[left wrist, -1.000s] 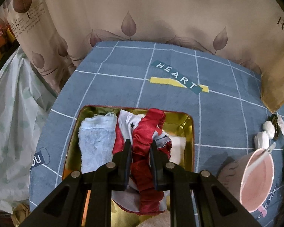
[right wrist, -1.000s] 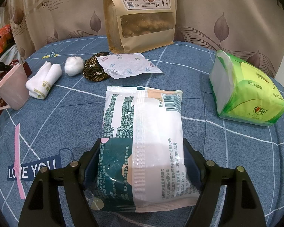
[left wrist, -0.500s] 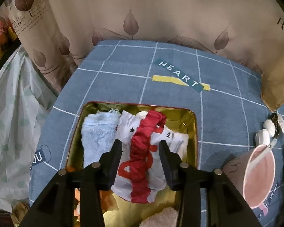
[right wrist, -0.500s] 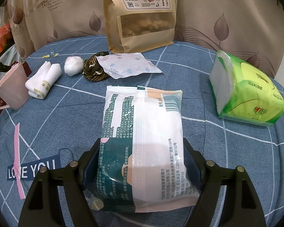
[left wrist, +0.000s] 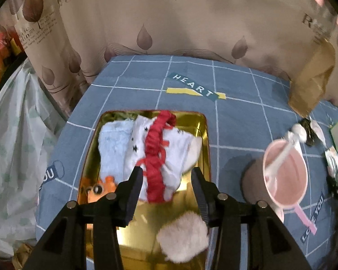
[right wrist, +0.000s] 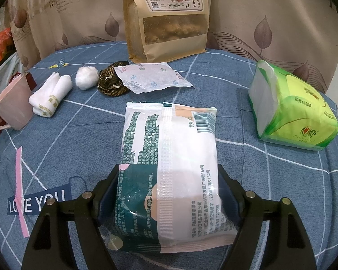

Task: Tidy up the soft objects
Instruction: 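Carry the wrapped pack into the tray over the toy and open the right gripper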

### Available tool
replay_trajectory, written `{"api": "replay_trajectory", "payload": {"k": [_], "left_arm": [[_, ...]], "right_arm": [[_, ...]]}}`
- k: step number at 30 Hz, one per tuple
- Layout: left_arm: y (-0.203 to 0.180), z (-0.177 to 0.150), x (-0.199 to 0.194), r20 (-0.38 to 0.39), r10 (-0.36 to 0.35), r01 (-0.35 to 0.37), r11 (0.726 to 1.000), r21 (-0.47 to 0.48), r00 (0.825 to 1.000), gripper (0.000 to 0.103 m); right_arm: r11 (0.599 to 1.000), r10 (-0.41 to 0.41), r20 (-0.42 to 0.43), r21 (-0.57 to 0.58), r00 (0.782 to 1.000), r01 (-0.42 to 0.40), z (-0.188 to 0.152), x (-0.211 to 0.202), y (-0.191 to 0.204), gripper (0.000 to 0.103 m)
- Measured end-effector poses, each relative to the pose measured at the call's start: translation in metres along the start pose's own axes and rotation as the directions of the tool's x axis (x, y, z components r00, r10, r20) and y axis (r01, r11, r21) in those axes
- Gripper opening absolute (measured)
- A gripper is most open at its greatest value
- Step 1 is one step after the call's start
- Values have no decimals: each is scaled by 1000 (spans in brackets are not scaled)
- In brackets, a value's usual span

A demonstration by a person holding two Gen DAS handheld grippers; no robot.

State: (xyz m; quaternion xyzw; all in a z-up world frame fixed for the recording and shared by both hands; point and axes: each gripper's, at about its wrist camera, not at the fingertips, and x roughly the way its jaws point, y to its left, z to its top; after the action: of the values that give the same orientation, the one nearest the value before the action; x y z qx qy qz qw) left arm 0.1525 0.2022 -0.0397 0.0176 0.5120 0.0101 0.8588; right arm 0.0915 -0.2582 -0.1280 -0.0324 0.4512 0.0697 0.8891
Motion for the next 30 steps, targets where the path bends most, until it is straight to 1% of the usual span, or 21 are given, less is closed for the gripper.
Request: {"api": "replay_trajectory", "payload": {"k": [4,8,10,14,21,26,30], "left_arm": [[-5,-22,-15,27,6,-7,1000,25,1000,47],[-1,-40,-21,33,6,-7,1000,12,999,47],[2,-47,-23,36,13,-13,1000,-2,999,47],[14,-59,-25,43,23,-21,999,-44,999,47],[37,-75,-22,47,43,-38,995,-96,998,47],[58,-82,-25,65,42,-32,988,-151,997,47],[71,-85,-28,85,37,-20,980,-197,996,47]], "right_arm": [[1000,-17,-2,11,1000,17,0,1,0,76],[999,-37,-5,29,999,37,-1,0,2,73],[998,-50,-8,33,999,50,-1,-2,3,68],[995,-88,-23,45,996,89,-1,-5,8,63],[980,-170,-53,94,984,175,2,-11,16,58],[980,-164,-36,108,986,167,17,-27,34,58],[988,-139,13,71,990,138,40,-43,66,58]]}}
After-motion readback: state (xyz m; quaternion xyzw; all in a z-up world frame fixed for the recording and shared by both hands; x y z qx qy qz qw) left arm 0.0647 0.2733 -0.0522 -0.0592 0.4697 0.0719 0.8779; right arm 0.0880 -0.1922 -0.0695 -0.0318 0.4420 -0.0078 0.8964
